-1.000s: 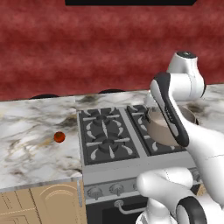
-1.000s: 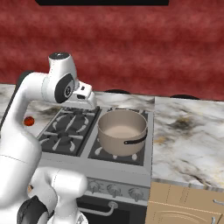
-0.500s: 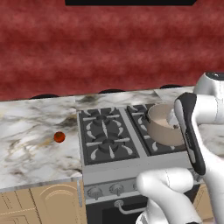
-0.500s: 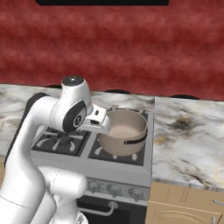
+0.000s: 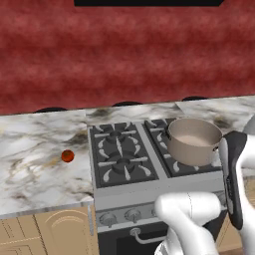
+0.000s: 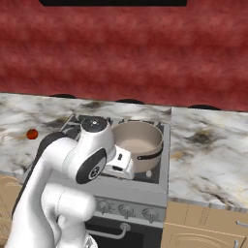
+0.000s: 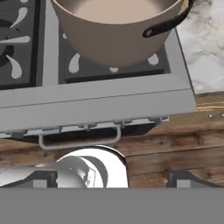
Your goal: Turn on the burner for the pot on the stove. Wait thirty seconds for the pot to heat up. Then add the tomato to the pot.
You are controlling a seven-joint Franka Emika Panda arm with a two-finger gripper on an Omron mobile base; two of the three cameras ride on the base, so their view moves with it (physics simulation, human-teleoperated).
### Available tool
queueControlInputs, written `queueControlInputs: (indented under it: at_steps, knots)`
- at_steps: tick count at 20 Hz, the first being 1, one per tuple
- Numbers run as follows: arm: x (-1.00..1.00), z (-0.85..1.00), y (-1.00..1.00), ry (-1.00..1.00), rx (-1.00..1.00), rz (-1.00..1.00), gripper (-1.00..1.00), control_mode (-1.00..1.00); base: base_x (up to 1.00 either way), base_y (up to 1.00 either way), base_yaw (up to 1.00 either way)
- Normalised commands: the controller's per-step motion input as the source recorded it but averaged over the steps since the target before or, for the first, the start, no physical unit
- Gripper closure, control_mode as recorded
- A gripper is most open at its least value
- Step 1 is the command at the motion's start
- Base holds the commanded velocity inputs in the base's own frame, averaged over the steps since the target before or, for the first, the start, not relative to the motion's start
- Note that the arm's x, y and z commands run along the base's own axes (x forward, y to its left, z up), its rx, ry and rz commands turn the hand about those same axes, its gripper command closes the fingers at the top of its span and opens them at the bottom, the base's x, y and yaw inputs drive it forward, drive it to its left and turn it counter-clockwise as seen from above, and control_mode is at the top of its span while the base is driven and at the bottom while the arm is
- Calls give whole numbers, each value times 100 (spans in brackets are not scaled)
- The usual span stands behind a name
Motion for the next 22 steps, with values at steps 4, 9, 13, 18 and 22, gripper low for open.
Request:
queueControlInputs:
  at_steps: [4,9,13,18,22]
  knots:
    - [-53,-36,-47,-1,5,0,-100,-100,0,0,0]
    - [-36,-30,-37,-16,9,0,-100,-100,0,0,0]
    - [-12,-27,-25,-16,12,5,-100,-100,0,0,0]
    - [0,-34,-16,-23,5,13,-100,-100,0,0,0]
    - [0,-41,-30,-17,8,18,-100,-100,0,0,0]
